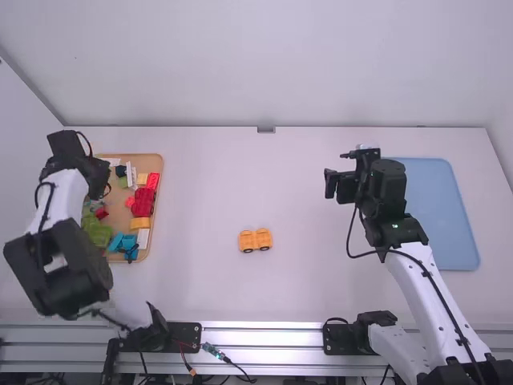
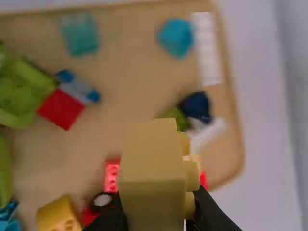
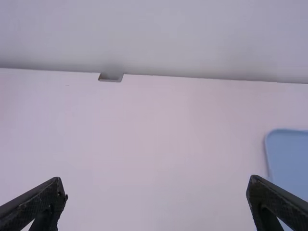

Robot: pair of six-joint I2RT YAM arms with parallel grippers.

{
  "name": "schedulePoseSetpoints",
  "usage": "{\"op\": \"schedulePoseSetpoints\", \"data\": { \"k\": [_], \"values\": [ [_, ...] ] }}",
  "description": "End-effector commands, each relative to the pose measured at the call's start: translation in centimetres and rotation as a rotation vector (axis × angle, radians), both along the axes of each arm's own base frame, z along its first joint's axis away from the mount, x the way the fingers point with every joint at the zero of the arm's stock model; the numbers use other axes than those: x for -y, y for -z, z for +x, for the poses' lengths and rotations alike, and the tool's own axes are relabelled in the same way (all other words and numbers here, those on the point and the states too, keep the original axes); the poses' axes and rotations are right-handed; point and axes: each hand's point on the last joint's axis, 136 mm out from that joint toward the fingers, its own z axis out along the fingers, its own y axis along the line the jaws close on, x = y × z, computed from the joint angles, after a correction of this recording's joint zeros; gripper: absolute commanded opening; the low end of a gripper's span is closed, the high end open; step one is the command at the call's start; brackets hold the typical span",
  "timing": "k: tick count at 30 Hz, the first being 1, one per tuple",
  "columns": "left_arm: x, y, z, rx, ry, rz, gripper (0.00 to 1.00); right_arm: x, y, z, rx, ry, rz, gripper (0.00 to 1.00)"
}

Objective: Assemble lego blocks to make yellow taxi

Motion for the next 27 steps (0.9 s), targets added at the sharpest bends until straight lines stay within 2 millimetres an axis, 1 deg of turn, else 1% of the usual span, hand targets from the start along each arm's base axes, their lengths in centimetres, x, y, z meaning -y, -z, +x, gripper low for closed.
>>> {"op": "schedulePoseSetpoints", "data": {
  "k": [1, 2, 3, 4, 6, 7, 8, 9, 11, 12, 13, 14, 16, 17, 19, 22, 25, 26, 27],
  "values": [
    [3.8, -1.1, -0.7, 0.039, 0.199, 0.089, 0.02, -0.5, -1.3, 0.2, 0.018, 0.008, 0.069, 0.99],
    [4.9, -1.9, -1.0, 0.079, 0.248, 0.133, 0.02, -1.0, -1.5, 0.1, 0.021, -0.02, 0.086, 0.99],
    [6.8, -2.8, -1.4, 0.123, 0.323, 0.197, 0.02, -2.1, -1.8, -0.1, 0.027, -0.079, 0.117, 0.99],
    [6.8, -2.8, -1.4, 0.123, 0.323, 0.197, 0.02, -2.1, -1.8, -0.1, 0.027, -0.079, 0.117, 0.99],
    [10.5, -4.3, -1.7, 0.188, 0.496, 0.346, 0.02, -4.1, -2.6, -0.5, 0.043, -0.192, 0.173, 0.99],
    [11.9, -4.6, -1.9, 0.207, 0.557, 0.391, 0.02, -4.7, -2.8, -0.5, 0.049, -0.224, 0.187, 0.99],
    [14.8, -5.3, -2.2, 0.246, 0.677, 0.472, 0.02, -5.6, -2.9, -0.5, 0.053, -0.276, 0.217, 0.99],
    [16.6, -5.6, -2.5, 0.273, 0.743, 0.514, 0.02, -6.1, -2.9, -0.4, 0.055, -0.302, 0.229, 0.99],
    [19.2, -6.0, -3.2, 0.312, 0.811, 0.574, 0.01, -7.5, -2.6, -0.5, 0.042, -0.385, 0.267, 0.99],
    [21.0, -6.2, -3.8, 0.338, 0.855, 0.622, 0.02, -8.6, -2.1, -0.6, 0.025, -0.451, 0.301, 0.99],
    [21.4, -6.3, -4.0, 0.345, 0.865, 0.633, 0.02, -8.8, -2.0, -0.6, 0.022, -0.467, 0.308, 0.99],
    [22.6, -6.3, -4.4, 0.365, 0.902, 0.653, 0.02, -9.6, -1.6, -0.7, 0.008, -0.521, 0.336, 0.99],
    [26.2, -6.3, -5.4, 0.426, 1.045, 0.715, 0.02, -11.4, -0.7, -0.8, -0.01, -0.651, 0.4, 0.99],
    [26.6, -6.3, -5.5, 0.431, 1.06, 0.723, 0.02, -11.6, -0.6, -0.8, -0.012, -0.667, 0.412, 0.99],
    [29.0, -5.5, -6.2, 0.438, 1.18, 0.782, 0.02, -12.9, -0.1, -1.0, -0.046, -0.758, 0.508, 0.99],
    [31.2, -4.5, -6.5, 0.423, 1.286, 0.819, 0.02, -13.8, 0.4, -1.1, -0.081, -0.835, 0.598, 0.99],
    [33.4, -3.9, -6.1, 0.443, 1.361, 0.856, 0.02, -14.9, 1.4, -0.8, -0.121, -0.871, 0.662, 0.99],
    [33.9, -3.9, -6.0, 0.451, 1.373, 0.865, 0.02, -15.2, 1.6, -0.7, -0.13, -0.872, 0.671, 1.0],
    [34.5, -3.8, -5.5, 0.459, 1.375, 0.881, 0.02, -15.7, 2.1, -0.7, -0.151, -0.874, 0.688, 1.0]
  ]
}}
